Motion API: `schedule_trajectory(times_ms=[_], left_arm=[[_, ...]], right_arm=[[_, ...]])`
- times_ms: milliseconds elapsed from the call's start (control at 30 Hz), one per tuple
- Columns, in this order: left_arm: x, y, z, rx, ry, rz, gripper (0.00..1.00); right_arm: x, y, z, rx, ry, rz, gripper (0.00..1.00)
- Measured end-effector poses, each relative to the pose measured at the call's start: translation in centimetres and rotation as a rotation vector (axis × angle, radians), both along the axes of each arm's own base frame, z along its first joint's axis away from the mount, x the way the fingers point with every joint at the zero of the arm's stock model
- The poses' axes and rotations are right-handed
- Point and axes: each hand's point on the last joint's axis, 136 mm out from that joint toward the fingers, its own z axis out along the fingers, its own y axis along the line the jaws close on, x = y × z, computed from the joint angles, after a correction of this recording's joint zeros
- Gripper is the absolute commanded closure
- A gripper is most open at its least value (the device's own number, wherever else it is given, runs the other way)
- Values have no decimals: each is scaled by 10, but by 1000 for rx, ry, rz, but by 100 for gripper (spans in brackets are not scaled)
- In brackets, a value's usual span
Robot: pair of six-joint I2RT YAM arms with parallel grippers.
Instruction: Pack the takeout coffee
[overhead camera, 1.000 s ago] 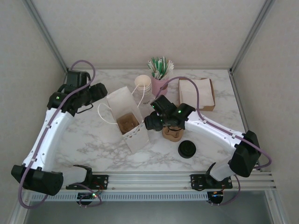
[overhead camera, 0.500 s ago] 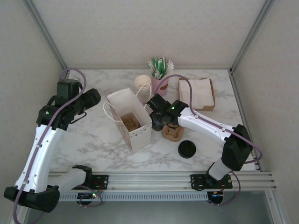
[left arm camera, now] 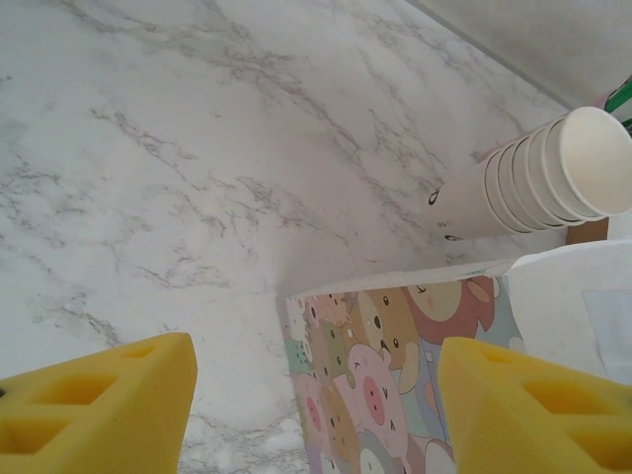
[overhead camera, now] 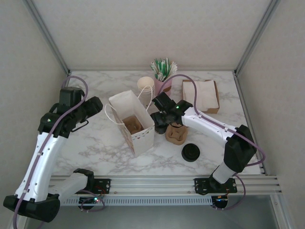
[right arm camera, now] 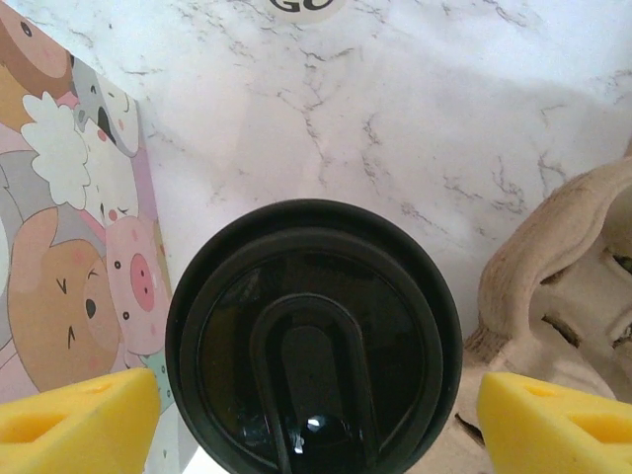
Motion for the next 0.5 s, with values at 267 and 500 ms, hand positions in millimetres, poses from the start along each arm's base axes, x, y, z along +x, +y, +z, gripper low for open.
schedule_trajectory(times_ms=[267,500], left_arm=[[-2,1,-1,-1,-1,1,35],[-3,1,-1,-4,-3,3,34]], right_arm=[[3,2,-15,-28,16,11,17],[5,1,-16,-38,12,11,18]])
